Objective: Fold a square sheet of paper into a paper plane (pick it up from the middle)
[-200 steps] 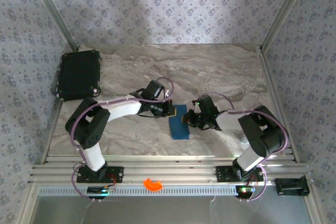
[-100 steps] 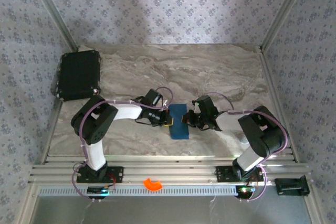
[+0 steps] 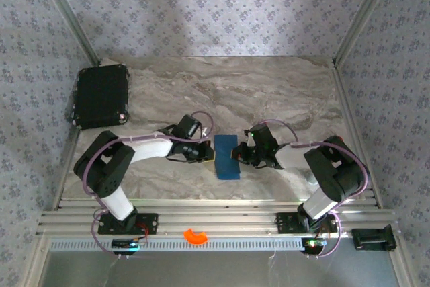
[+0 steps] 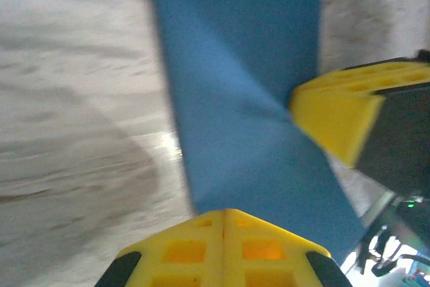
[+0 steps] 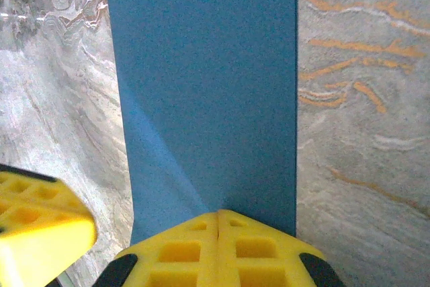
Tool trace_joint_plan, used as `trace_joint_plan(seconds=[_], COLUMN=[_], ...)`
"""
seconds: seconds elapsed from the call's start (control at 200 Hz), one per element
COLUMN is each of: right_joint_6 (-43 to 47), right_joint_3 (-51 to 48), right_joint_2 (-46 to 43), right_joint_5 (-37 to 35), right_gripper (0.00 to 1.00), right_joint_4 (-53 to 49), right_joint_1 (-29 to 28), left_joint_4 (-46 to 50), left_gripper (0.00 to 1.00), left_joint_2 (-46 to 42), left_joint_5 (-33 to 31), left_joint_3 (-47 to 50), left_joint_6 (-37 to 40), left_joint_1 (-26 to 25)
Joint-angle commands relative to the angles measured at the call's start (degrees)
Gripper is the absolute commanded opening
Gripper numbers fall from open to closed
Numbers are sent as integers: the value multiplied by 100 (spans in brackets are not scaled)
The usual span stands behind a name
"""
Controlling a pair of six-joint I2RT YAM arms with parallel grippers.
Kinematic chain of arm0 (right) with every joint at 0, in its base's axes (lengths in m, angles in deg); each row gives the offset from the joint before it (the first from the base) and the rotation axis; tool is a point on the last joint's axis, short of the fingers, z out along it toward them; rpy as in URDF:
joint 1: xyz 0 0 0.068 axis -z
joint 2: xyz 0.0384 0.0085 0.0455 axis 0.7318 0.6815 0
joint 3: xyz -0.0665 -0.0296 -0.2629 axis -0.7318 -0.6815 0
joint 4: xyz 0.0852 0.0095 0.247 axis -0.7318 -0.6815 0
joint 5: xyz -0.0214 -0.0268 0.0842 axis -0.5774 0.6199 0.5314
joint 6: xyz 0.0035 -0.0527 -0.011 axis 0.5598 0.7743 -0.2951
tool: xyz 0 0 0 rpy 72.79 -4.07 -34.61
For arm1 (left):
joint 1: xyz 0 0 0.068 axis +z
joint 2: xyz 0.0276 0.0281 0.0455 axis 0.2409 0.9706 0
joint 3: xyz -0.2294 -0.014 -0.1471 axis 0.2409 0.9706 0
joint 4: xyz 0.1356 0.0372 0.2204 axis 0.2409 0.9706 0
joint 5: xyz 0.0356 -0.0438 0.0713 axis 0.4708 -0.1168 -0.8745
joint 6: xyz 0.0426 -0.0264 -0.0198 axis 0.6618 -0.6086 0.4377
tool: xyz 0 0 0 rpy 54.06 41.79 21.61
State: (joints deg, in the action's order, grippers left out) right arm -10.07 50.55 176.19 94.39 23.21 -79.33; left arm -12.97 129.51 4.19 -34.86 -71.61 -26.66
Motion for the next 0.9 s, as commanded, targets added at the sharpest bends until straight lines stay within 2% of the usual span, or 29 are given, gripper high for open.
trace_joint_plan(seconds=[0.0,0.21,0.435,0.66,0.74,0.9], right_joint_6=[-23,-18,-52,-5,-4,4], right_joint_3=[-271,-264,-322,-290,-292,-338], right_joint_2=[157,158,121,114,71,20], right_joint_5=[-559,-560,-605,-601,-610,-645], right_gripper=[1,1,1,1,1,1], right_joint_4=[-1031,-1031,-1020,-1106,-1135,-1163], right_joint_1=[4,-5,-7,10,17,22], left_joint_4=[-254,-678,-381,284,157,-170], left_gripper=[4,4,4,4,4,4], left_joint_2=[18,510,657,308,-36,-579], left_joint_5=[87,208,208,-284,-416,-285], left_joint_3=[-360,-252,151,627,819,785], left_joint_6=[-390,-523,-24,577,520,184], left_joint_1=[-247,-374,-339,-243,-238,-276])
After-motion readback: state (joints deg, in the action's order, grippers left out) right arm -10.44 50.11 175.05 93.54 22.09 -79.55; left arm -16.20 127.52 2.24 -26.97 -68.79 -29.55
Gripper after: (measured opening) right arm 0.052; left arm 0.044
